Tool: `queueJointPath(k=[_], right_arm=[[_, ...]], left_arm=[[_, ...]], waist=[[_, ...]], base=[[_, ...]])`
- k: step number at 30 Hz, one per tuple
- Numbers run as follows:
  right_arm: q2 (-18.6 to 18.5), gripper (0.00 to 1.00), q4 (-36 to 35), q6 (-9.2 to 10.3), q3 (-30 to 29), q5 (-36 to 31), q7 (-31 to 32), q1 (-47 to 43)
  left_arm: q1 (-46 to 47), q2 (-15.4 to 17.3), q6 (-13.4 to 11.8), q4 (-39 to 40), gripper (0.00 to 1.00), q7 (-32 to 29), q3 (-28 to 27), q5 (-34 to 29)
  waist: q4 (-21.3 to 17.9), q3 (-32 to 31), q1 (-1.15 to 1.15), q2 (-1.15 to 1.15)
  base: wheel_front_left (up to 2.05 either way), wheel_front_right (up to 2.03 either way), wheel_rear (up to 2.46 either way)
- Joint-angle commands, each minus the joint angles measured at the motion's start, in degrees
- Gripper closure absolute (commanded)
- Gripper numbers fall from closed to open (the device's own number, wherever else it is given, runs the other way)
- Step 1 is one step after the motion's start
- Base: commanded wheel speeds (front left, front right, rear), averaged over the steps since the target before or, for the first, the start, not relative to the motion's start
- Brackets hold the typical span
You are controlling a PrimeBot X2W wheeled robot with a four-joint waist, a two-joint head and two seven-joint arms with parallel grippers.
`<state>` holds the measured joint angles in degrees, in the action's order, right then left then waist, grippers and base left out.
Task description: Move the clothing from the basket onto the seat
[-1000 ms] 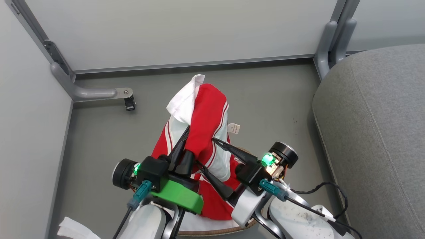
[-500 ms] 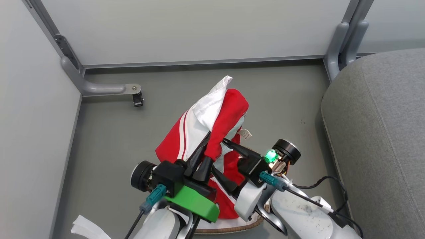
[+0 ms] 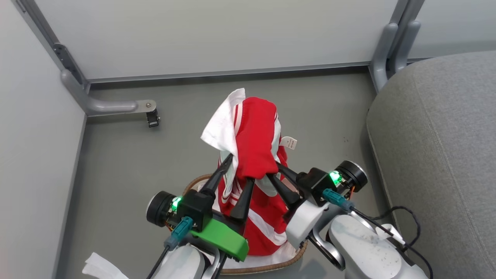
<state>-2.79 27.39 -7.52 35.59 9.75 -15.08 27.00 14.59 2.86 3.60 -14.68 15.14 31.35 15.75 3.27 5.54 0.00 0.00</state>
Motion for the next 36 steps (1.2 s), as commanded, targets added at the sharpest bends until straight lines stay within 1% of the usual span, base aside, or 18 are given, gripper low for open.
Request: queueJointPath(k=[1,4,10,14,21,25,27,29,36], right_arm=[[-0.27,1.0,-0.72,0.06,-1.18,0.73,-0.13,-1.06],[-0.28,1.0,-1.76,0.06,-4.37,0.86,-0.13,-2.35],[-0.26,1.0,-3.69,0.06,-9.2,-0.26,-0.13,-3.98],[-0.23,1.0,-4.82,0.06,-11.59,-0.83,-0.13,-4.62],[-0.22,1.0,-6.64,0.06,-13.9,-0.55,-0.13,-6.24],[-0.27,1.0,-7.33,0.06,-15.93,-0.15,-0.13,-7.04],[-0.2,1.0,-7.64,0.06,-16.85,-0.23,-0.13,-7.38],[-0.17,1.0,-7.91,0.06,-18.41,-0.57,-0.13,-7.88],[-0.17,1.0,-8.07,0.06,-23.11,-2.68,-0.13,-7.51]], left_arm=[[-0.97,0.14,0.12,-0.24,0.0,0.03,-0.66,-0.71],[-1.54,0.13,0.6,-1.22,0.0,0.03,-1.33,-1.81],[-2.7,0.13,1.46,-2.29,0.0,0.02,-3.39,-3.85],[-2.64,0.15,1.95,-2.52,0.0,0.02,-4.05,-4.38],[-1.89,0.17,2.59,-2.61,0.0,0.02,-4.92,-5.43],[-1.22,0.18,2.95,-2.83,0.0,0.02,-4.63,-5.73],[-0.65,0.2,3.14,-2.97,0.0,0.02,-4.47,-5.95],[-0.24,0.2,3.32,-3.09,0.0,0.02,-3.91,-5.86],[0.29,0.24,3.51,-3.91,0.0,0.02,-2.78,-6.04]], waist=[[-1.76,0.06,0.0,0.0],[-4.52,0.39,0.0,0.0],[-11.69,1.28,0.0,0.0],[-16.48,2.12,0.0,0.0],[-26.61,3.62,0.0,0.0],[-30.96,4.19,0.0,0.0],[-32.52,4.67,0.0,0.0],[-33.11,5.19,0.0,0.0],[-32.76,6.73,0.0,0.0]], base=[[0.0,0.0,0.0],[0.0,0.0,0.0],[0.0,0.0,0.0],[0.0,0.0,0.0],[0.0,0.0,0.0],[0.0,0.0,0.0],[0.0,0.0,0.0],[0.0,0.0,0.0],[0.0,0.0,0.0]])
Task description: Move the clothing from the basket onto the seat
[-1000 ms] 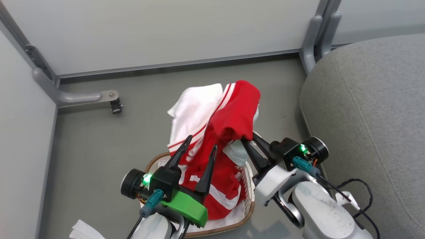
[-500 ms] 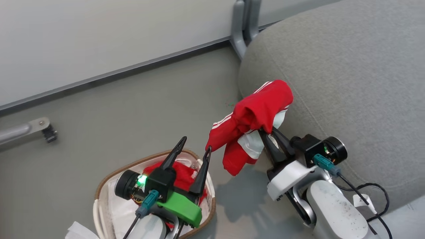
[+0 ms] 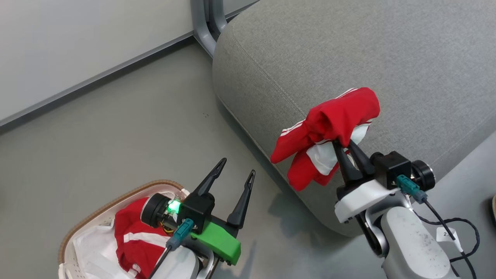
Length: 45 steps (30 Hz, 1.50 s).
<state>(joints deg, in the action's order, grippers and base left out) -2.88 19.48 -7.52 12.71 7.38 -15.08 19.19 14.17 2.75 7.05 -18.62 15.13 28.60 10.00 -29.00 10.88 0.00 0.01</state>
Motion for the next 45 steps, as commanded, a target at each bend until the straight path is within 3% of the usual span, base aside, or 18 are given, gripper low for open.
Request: queueJointPath(k=[1,7,22,31,35,36,37,38,45], right_arm=[[-0.14,1.0,-0.13,0.06,-1.23,-1.4,-0.13,1.09],[-0.83,1.0,1.2,0.06,-8.23,-7.48,-0.13,7.16],[-11.95,1.0,13.51,0.06,-25.3,-16.0,-0.13,33.96],[-13.03,1.0,24.02,0.06,-36.27,-21.4,-0.12,37.17],[-11.67,1.0,27.17,0.06,-41.7,-24.56,-0.12,34.84],[-11.34,0.98,27.56,0.06,-42.78,-25.23,-0.11,34.49],[-10.84,0.54,27.42,0.06,-43.72,-25.98,-0.12,34.09],[-10.46,0.0,27.12,0.06,-44.3,-26.4,-0.12,33.68],[-7.14,0.0,23.51,0.06,-46.4,-25.79,-0.12,26.29]], left_arm=[[0.81,0.33,0.1,-0.25,0.0,0.04,-0.02,-0.5],[1.85,0.34,0.32,-1.64,0.0,0.03,-0.03,-1.93],[10.15,2.92,0.47,-1.65,0.0,0.03,2.57,-3.0],[13.35,2.65,0.47,-1.99,0.0,0.03,5.49,-2.11],[13.64,2.36,0.47,-2.27,0.0,0.03,5.0,-1.81],[13.53,2.33,0.47,-2.38,0.0,0.03,4.8,-1.77],[13.31,2.34,0.47,-2.52,0.0,0.03,4.53,-1.69],[13.07,2.41,0.47,-2.65,0.0,0.03,4.29,-1.73],[10.59,2.4,0.48,-4.02,0.0,0.03,0.9,-1.87]], waist=[[0.09,1.95,0.0,-0.01],[3.75,6.04,0.0,-0.01],[15.58,22.31,0.0,-0.01],[20.49,26.46,0.0,-0.01],[21.16,26.41,0.0,-0.01],[21.18,26.22,0.0,-0.01],[21.1,25.91,0.0,-0.01],[21.02,25.57,0.0,-0.01],[20.75,20.57,0.0,-0.01]], base=[[0.0,0.0,0.0],[0.0,0.0,0.0],[0.0,0.0,0.0],[0.0,0.0,0.0],[0.0,0.0,0.0],[0.0,0.0,0.0],[0.0,0.0,0.0],[0.0,0.0,0.0],[0.0,0.0,0.0]])
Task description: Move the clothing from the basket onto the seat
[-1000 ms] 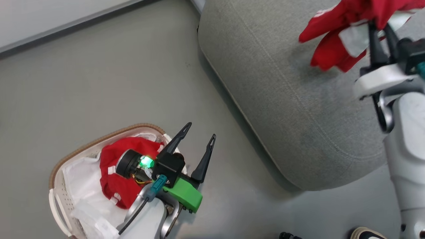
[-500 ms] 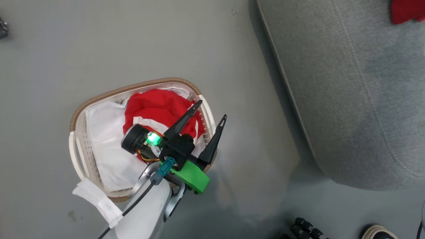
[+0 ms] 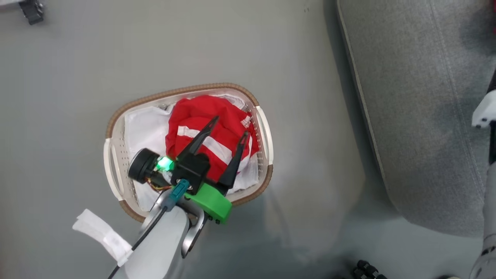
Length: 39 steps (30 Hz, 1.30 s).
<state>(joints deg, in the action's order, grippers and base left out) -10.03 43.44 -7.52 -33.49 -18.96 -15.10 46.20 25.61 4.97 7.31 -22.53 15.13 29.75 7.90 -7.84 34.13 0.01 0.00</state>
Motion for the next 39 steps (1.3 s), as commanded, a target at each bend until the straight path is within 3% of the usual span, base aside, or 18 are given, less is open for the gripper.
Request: queueJointPath(k=[1,8,18,31,39], right_arm=[[0.3,0.0,-1.14,0.06,-0.2,0.79,-0.09,-2.42],[3.09,0.0,-6.1,0.06,1.86,4.03,-0.09,-11.88],[6.61,0.0,-13.04,0.06,13.21,10.92,-0.09,-21.94],[6.95,0.0,-19.03,0.06,26.74,19.3,-0.06,-28.55],[6.92,0.0,-18.92,0.06,31.0,22.04,-0.06,-32.83]], left_arm=[[-1.32,0.03,0.21,-0.41,0.0,0.04,-1.01,0.28],[-5.29,-0.7,-0.28,-1.34,0.0,0.03,-5.76,-0.24],[-11.97,-1.53,-3.52,-1.08,0.0,0.03,-14.25,-0.42],[-19.07,-1.94,-7.27,0.38,0.0,0.03,-23.38,-1.27],[-22.52,-2.0,-8.02,2.07,0.0,0.03,-25.6,-0.31]], waist=[[-0.33,-3.83,-0.01,0.0],[0.83,-10.33,-0.01,0.0],[4.17,-18.58,-0.01,0.0],[8.4,-25.65,-0.01,0.0],[8.88,-27.53,-0.01,0.0]], base=[[0.0,0.0,0.0],[0.0,0.0,0.0],[0.0,0.0,0.0],[0.0,0.0,0.0],[0.0,0.0,0.0]])
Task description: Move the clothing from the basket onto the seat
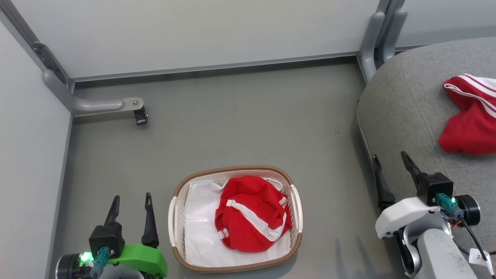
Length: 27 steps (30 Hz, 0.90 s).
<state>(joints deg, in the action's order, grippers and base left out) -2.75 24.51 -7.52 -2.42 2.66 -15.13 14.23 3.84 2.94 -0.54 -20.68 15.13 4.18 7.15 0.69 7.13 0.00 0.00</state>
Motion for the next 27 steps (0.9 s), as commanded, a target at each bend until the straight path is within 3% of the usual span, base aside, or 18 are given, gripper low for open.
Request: queueJointPath(k=[1,14,27], right_arm=[[-0.35,0.0,0.08,0.06,0.09,0.66,-0.03,-1.34],[-0.31,0.0,-0.29,0.06,1.01,0.34,-0.03,-0.43],[-0.28,0.0,-3.86,0.06,3.5,0.37,-0.02,6.41]], left_arm=[[-1.02,0.03,-0.4,0.57,0.0,0.03,-0.08,0.49],[-0.47,0.05,0.86,1.16,0.0,0.03,1.67,2.41],[10.23,0.07,5.16,-11.26,0.0,0.03,9.7,7.49]], waist=[[0.34,-0.69,0.0,0.0],[-0.47,0.96,0.0,0.0],[-2.91,14.47,0.0,0.0]], base=[[0.0,0.0,0.0],[0.0,0.0,0.0],[0.0,0.0,0.0]])
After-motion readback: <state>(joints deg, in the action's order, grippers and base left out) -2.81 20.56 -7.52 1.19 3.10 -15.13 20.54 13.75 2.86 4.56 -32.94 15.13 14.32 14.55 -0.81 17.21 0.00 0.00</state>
